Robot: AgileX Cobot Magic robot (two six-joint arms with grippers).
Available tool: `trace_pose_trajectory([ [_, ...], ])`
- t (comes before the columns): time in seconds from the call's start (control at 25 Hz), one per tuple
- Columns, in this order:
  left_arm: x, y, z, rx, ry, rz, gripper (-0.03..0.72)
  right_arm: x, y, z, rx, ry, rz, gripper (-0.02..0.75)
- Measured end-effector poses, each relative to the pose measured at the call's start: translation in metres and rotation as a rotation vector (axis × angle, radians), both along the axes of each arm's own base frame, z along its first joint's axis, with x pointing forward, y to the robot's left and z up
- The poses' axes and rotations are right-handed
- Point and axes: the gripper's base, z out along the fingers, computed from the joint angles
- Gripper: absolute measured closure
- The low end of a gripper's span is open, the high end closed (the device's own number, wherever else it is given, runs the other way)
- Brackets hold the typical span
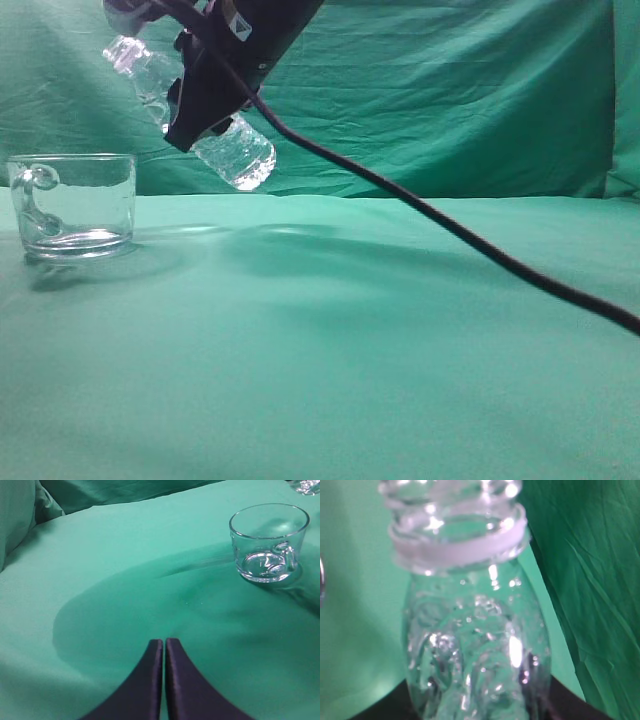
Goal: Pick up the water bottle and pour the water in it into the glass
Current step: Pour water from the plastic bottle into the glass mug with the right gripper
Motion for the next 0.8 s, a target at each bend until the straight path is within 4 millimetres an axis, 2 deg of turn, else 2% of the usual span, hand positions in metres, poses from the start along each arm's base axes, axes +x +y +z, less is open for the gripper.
trace_pose_trajectory([
  [0.24, 0.0000, 0.0000, 0.0000, 0.000, 0.000, 0.000, 0.688, -0.0007, 0.0038, -0.0071, -0.105, -0.088, 0.099, 0.446],
  [0.8, 0.0000, 0.0000, 0.0000, 0.000, 0.000, 0.000, 0.688, -0.0029, 0.0072, -0.0059, -0.323, -0.288, 0.286, 0.446],
])
